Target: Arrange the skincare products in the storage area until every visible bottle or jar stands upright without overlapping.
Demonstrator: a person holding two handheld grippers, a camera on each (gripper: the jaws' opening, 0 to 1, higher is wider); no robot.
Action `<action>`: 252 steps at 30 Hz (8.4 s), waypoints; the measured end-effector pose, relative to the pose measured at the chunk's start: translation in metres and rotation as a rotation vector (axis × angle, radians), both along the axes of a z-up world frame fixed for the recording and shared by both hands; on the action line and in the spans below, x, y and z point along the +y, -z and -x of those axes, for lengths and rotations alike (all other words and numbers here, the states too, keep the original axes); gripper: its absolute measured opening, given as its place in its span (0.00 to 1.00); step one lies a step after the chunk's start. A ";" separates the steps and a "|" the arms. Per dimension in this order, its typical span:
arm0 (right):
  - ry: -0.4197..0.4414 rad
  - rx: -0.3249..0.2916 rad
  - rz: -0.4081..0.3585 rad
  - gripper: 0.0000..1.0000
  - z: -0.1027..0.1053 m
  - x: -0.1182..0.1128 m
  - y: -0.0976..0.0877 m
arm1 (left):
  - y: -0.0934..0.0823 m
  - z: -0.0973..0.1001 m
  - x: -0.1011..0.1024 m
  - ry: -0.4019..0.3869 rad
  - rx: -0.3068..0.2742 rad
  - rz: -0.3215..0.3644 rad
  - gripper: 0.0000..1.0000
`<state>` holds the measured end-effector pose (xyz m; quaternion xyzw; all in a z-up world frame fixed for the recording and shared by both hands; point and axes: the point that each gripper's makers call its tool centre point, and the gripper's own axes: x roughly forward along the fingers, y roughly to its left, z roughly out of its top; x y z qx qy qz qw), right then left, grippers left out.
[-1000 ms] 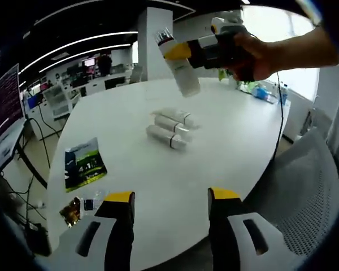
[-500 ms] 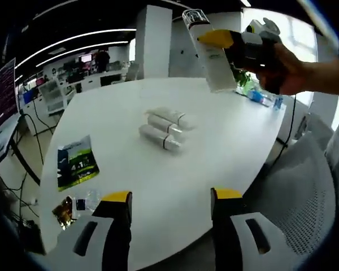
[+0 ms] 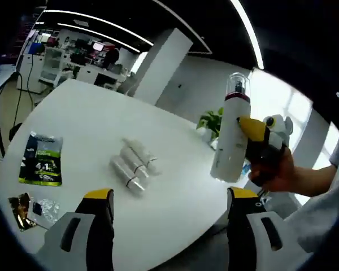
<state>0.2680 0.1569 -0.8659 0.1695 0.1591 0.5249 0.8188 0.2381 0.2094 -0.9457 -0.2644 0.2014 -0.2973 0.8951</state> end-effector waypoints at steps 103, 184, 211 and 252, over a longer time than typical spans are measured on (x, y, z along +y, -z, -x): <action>0.106 -0.108 0.245 0.23 -0.022 -0.019 -0.012 | 0.073 0.035 0.029 0.268 -0.066 -0.836 0.60; 0.341 -0.054 0.512 0.23 -0.280 -0.065 0.135 | 0.131 0.044 0.098 0.067 0.154 -0.939 0.48; 0.285 -0.192 0.513 0.23 -0.321 -0.049 0.156 | 0.136 0.047 0.102 0.071 0.185 -0.960 0.46; 0.306 -0.233 0.476 0.25 -0.305 -0.050 0.157 | 0.139 0.049 0.102 0.083 0.195 -0.968 0.43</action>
